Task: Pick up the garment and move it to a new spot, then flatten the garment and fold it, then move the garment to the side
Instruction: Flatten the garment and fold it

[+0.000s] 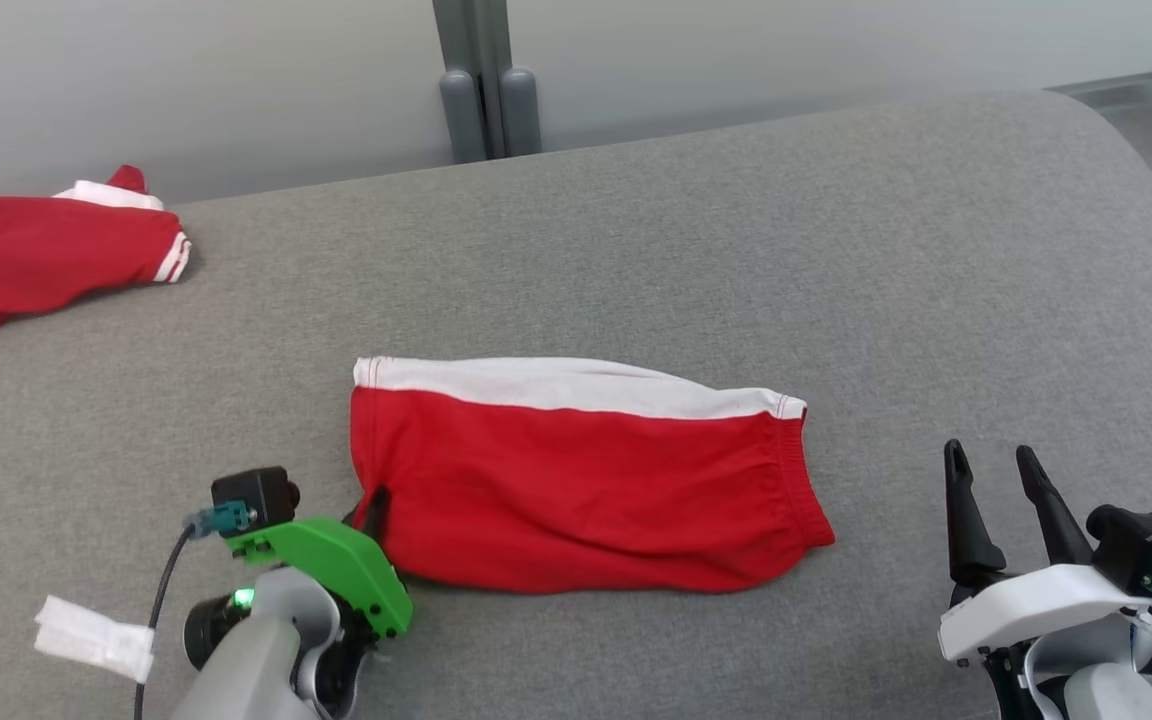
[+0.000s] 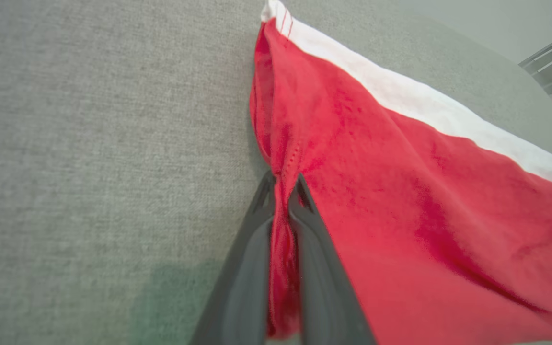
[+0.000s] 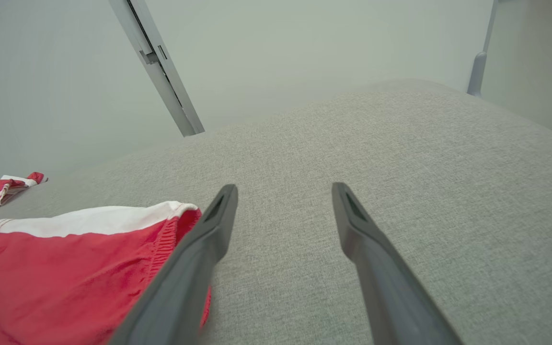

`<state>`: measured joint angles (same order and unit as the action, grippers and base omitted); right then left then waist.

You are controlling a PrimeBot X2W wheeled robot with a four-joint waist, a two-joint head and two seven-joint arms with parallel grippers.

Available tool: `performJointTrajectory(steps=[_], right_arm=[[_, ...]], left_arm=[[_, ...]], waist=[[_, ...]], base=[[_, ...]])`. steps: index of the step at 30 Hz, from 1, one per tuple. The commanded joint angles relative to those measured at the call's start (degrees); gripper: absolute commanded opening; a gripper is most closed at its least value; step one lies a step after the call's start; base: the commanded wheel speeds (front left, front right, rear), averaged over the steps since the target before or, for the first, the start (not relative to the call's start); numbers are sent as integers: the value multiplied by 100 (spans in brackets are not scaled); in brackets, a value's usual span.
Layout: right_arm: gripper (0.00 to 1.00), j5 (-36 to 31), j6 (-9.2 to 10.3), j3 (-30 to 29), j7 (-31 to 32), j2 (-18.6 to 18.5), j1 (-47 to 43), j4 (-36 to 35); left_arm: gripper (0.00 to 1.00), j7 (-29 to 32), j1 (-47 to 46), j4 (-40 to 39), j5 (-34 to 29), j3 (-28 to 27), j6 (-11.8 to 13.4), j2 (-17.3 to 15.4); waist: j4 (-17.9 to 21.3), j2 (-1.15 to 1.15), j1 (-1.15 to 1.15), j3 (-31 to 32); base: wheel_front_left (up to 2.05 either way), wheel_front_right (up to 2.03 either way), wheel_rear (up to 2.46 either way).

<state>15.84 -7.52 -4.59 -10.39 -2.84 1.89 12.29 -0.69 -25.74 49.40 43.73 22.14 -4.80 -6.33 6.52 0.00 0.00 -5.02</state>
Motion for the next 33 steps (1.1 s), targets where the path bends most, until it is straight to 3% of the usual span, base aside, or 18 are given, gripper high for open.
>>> performJointTrajectory(steps=[1, 11, 12, 13, 14, 15, 24, 33], right_arm=[[100, -55, 6, -15, 42, -9, -107, -62], [100, -51, 6, 12, 232, -10, -295, -191], [100, -54, 6, 23, 252, -10, -293, -192], [100, -65, 6, 32, 262, -10, -287, -192], [100, -69, 6, 38, 278, -10, -280, -189], [100, -81, 6, 52, 288, -10, -275, -196], [100, -166, 6, 71, 527, -10, -269, -162], [100, -508, 6, 357, 1533, -143, 24, -107]], left_arm=[[0, -60, 273, -168, 47, -40, 113, -38], [0, 47, 1633, -1803, 113, 18, 828, 37], [27, 29, 1702, -1920, 65, 36, 891, 10], [47, 10, 1766, -2033, 14, 53, 953, -22], [96, -11, 1816, -2122, -14, 72, 987, -38], [100, -67, 1857, -2210, -55, 86, 1033, -55], [100, -1090, 1844, -2828, -795, 181, 1239, -324], [100, -1411, 2020, -3280, -1456, 342, 1359, -379]], waist=[[-223, 0, 0, 208], [-493, 0, 0, 471], [-502, 0, 0, 486], [-510, 0, 0, 502], [-515, 0, 0, 516], [-519, 0, 0, 528], [-568, 0, 0, 693], [-838, 0, 0, 821]], base=[[0, 0, 0], [0, 0, 0], [0, 0, 0], [0, 0, 0], [0, 0, 0], [0, 0, 0], [0, 0, 0], [0, 0, 0]])
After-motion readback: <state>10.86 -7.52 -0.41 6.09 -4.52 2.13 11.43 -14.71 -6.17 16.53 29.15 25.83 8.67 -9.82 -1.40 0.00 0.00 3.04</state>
